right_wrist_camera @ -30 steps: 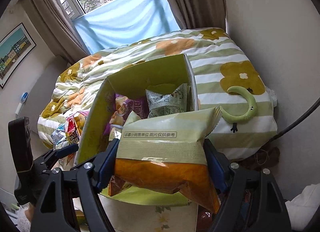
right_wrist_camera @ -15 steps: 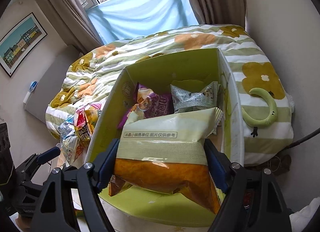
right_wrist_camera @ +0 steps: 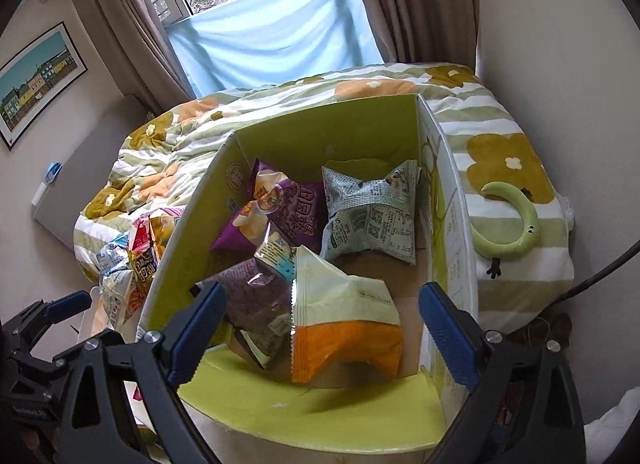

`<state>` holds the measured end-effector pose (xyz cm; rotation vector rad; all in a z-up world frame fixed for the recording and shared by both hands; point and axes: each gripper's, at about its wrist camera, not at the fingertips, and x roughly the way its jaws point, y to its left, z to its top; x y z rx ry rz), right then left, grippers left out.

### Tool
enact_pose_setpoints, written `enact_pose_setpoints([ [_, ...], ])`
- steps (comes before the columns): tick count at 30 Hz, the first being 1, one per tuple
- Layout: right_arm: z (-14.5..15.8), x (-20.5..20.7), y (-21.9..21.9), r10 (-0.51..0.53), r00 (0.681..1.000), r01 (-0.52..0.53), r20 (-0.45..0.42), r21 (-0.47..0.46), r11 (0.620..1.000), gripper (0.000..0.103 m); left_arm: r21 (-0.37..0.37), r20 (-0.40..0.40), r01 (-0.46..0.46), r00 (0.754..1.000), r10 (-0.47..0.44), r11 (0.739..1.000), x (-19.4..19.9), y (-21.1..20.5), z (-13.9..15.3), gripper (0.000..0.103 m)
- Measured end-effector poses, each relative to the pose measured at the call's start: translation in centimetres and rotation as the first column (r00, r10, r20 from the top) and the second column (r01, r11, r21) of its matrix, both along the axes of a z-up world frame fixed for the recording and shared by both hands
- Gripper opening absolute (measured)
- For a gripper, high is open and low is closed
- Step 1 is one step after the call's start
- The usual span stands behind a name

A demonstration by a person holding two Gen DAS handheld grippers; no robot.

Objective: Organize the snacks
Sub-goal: 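Carry both bags into the cardboard box and open both tools to release them, then move both tools back over the table toward the remaining snacks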

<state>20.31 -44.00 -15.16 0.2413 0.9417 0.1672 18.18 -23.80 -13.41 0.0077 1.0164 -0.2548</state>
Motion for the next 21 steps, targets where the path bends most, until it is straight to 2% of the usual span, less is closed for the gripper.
enact_pose_setpoints([
  [3,-0.1,-0.5,-0.6,0.007,1.0,-0.006,-0.025,0.021,1.0,0.096,-0.007,0.011,0.007,1.0,-0.007,1.0,-0.3,-0.3,0.2,0.101],
  [10,1.5,-1.6,-1.2,0.03,0.999,-0.03,-0.013,0.01,0.999,0.096,-0.014,0.06,-0.003,0.998,0.004,1.0,-1.6,-0.8,2.2,0.101],
  [16,4.1,-2.4,-0.7,0.078,0.996,-0.078,0.048,-0.013,0.997,0.096,0.011,0.106,-0.053,0.993,0.052,0.999,-3.9,0.8,4.3,0.101],
  [21,5.7,-3.0,0.4,0.105,0.99,-0.109,0.091,0.038,0.993,0.096,0.024,0.12,-0.109,0.987,0.105,0.994,-5.9,3.5,5.1,0.101],
])
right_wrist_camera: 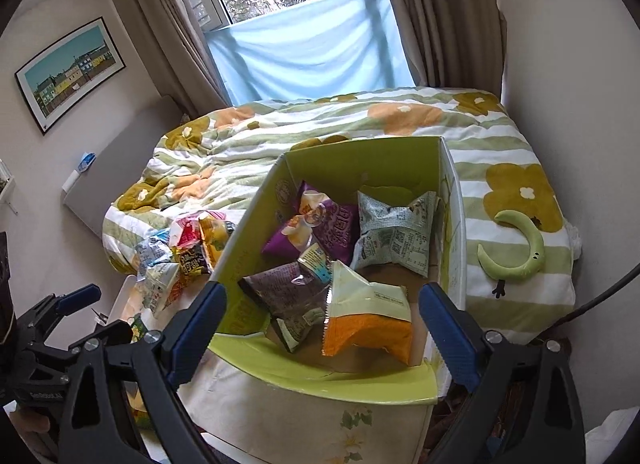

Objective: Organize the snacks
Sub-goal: 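Move both tools back over the table toward the remaining snacks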

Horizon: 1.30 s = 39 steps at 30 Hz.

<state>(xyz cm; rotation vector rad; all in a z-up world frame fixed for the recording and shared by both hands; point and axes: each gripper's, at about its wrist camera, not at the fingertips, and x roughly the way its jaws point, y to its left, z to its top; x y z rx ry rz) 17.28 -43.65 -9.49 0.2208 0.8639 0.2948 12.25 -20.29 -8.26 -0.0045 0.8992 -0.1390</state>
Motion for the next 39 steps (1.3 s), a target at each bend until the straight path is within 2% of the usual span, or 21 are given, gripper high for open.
enact_pose_setpoints([
  [6,1.3,-1.3,3.1,0.031,0.999,-0.032,0.028,0.028,0.999,0.096,0.006,0.017,-0.052,0.999,0.052,0.999,-2.0,4.9,0.2,0.101],
  [9,1.7,-2.3,5.3,0.027,0.999,-0.027,0.043,-0.001,1.0,0.096,0.006,0.014,-0.062,0.998,0.062,0.998,-2.7,7.6,0.2,0.101],
  [14,1.8,-3.7,9.0,-0.001,0.999,0.001,0.041,0.002,1.0,0.096,0.009,-0.011,-0.051,0.999,0.051,0.999,-3.9,12.5,0.0,0.101],
  [22,0.8,-5.9,15.9,-0.053,0.999,0.053,-0.01,0.008,0.999,0.096,-0.025,-0.054,-0.005,0.999,0.003,1.0,-4.5,20.5,-1.2,0.101],
  [29,-1.8,-6.9,20.5,-0.123,0.99,0.124,-0.075,0.004,0.992,0.096,-0.022,-0.141,0.085,0.986,-0.088,0.996,-3.2,25.3,-5.0,0.101],
  [39,-7.3,-6.9,25.0,-0.207,0.958,0.206,-0.197,-0.024,0.978,0.096,-0.018,-0.29,0.189,0.939,-0.186,0.982,0.5,28.2,-13.4,0.101],
])
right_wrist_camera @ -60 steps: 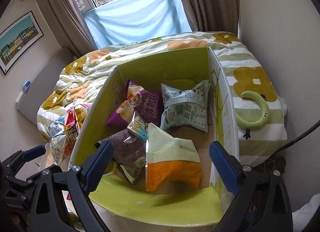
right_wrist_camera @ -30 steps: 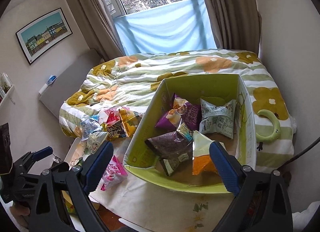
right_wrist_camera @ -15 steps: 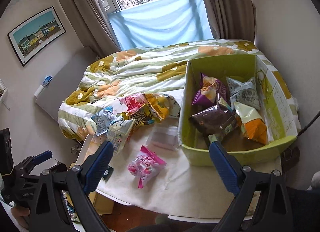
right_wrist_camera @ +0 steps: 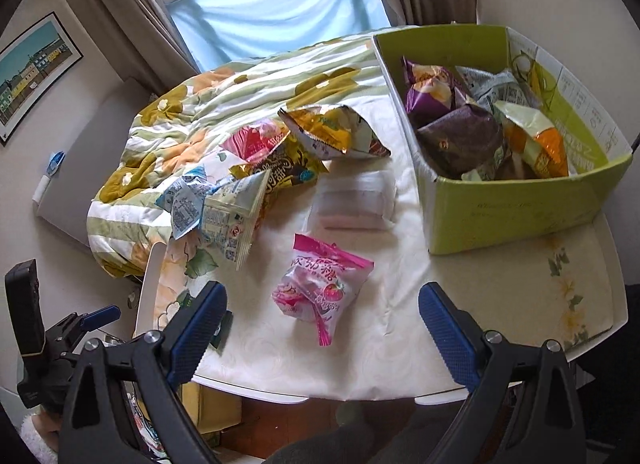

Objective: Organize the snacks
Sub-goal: 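Move both tools back over the table toward the remaining snacks, then lower the left tool onto the green cracker pack while the right tool approaches the pink candy bag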

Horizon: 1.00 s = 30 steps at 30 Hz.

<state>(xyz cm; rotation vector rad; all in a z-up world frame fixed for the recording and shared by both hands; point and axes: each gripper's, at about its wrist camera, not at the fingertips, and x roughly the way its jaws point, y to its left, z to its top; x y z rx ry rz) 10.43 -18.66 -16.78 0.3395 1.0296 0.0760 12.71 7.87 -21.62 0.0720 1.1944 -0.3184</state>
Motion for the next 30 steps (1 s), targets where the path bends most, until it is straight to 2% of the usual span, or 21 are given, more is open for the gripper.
enact_pose_setpoints([
  [5,-2.8,0.9,1.2,-0.005,0.998,0.005,-0.058,-0.012,1.0,0.096,0.029,-0.058,0.018,0.998,-0.016,0.999,1.6,0.1,-3.9,0.101],
  [9,-4.9,1.9,1.5,-0.005,0.996,0.004,-0.094,-0.008,1.0,0.096,0.027,-0.102,0.025,0.995,-0.022,0.999,2.3,-0.1,-5.9,0.101],
  [12,-6.1,2.7,1.5,-0.004,0.993,0.005,-0.119,0.007,1.0,0.096,0.033,-0.124,0.04,0.992,-0.035,0.999,2.4,-0.8,-6.8,0.101],
  [23,-9.2,4.1,2.5,0.02,0.982,-0.011,-0.189,0.048,0.999,0.096,0.16,-0.143,0.037,0.99,-0.014,0.986,3.3,-2.5,-9.8,0.101],
  [30,-10.4,5.0,3.6,0.028,0.975,-0.015,-0.222,0.061,0.998,0.096,0.157,-0.156,0.015,0.988,0.01,0.988,3.8,-1.9,-10.3,0.101],
])
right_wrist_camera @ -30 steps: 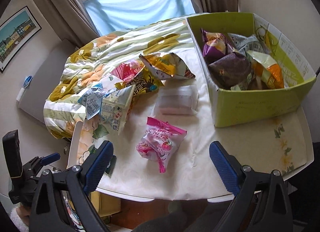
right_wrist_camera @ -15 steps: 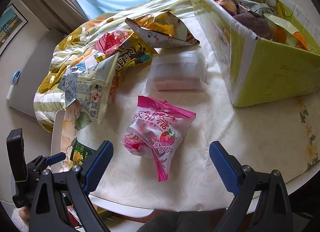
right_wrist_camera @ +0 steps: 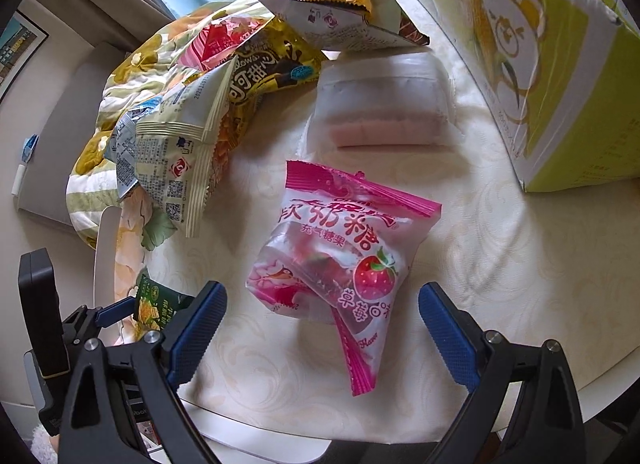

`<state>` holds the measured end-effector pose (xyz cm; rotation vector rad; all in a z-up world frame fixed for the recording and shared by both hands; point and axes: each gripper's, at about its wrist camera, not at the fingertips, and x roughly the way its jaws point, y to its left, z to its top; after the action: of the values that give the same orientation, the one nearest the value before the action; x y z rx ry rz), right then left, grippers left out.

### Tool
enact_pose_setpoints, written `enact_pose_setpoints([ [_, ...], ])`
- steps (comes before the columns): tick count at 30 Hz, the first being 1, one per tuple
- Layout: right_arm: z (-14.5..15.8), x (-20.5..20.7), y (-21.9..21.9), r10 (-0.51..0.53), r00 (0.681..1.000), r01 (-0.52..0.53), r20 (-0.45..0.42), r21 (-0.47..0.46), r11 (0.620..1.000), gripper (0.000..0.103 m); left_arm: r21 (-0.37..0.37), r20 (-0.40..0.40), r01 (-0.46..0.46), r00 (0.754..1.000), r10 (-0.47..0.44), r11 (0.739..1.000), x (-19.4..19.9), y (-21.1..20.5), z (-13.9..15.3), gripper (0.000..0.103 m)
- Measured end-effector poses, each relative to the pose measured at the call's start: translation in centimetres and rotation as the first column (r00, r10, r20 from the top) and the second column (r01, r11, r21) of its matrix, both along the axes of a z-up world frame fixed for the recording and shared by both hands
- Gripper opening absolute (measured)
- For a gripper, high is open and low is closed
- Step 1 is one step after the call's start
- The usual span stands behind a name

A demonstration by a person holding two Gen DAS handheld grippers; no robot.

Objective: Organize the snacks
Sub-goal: 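Lower the left tool onto the green cracker pack while the right tool approaches the pink candy bag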

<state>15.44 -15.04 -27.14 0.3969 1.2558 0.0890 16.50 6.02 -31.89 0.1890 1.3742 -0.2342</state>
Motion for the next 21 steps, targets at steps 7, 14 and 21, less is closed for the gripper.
enact_pose_setpoints([
  [7,-1.0,1.4,-0.1,-0.018,0.999,0.019,-0.035,0.004,1.0,0.096,-0.045,-0.019,-0.039,0.999,0.038,0.998,1.1,1.5,0.3,0.101],
  [14,-1.1,2.4,0.4,-0.003,1.0,0.002,-0.026,-0.036,0.999,0.096,-0.023,-0.026,-0.031,0.999,0.03,0.999,1.3,1.4,0.1,0.099],
  [21,-1.4,2.8,2.1,0.054,0.998,-0.056,-0.018,-0.141,0.988,0.096,-0.002,-0.005,-0.042,0.999,0.042,0.999,1.0,1.3,0.2,0.093],
])
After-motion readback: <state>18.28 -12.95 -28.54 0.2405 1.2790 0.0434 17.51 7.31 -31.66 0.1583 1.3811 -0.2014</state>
